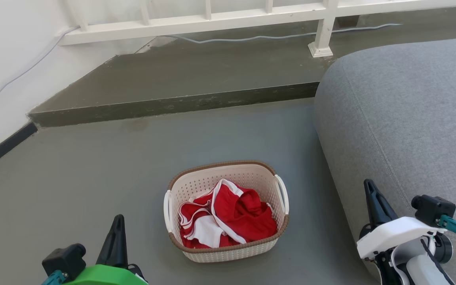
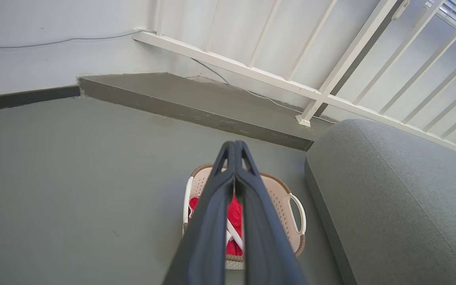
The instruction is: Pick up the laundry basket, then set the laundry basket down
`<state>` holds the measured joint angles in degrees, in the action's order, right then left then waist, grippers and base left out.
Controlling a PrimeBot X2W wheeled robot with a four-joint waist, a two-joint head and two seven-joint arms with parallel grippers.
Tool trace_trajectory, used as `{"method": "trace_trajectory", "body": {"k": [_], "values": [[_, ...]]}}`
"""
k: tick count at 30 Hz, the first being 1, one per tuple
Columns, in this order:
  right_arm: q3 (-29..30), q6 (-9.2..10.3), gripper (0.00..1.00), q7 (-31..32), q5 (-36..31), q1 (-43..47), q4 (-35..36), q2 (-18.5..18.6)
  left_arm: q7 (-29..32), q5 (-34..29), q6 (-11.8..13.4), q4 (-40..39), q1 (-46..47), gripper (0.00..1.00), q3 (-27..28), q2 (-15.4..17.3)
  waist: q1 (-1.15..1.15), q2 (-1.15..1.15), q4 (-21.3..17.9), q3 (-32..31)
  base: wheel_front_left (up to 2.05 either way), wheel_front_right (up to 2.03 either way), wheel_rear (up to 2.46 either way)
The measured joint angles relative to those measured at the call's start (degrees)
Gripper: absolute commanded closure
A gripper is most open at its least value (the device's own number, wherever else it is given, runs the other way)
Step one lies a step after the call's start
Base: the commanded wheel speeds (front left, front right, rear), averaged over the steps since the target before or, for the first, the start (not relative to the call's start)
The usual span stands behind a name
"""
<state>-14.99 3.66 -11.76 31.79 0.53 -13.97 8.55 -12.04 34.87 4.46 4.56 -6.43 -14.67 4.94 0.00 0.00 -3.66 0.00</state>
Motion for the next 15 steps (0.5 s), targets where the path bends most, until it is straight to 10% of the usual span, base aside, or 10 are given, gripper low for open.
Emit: {"method": "trace_trajectory", "body": {"k": [15], "values": [[3.8,-1.66,1.0,3.3,11.3,-0.1,0.1,-1.1,2.8,11.4,-1.5,0.8,0.4,1.0,2.7,0.0,0.0,0.0,0.7,0.1,0.0,0.0,0.0]]}}
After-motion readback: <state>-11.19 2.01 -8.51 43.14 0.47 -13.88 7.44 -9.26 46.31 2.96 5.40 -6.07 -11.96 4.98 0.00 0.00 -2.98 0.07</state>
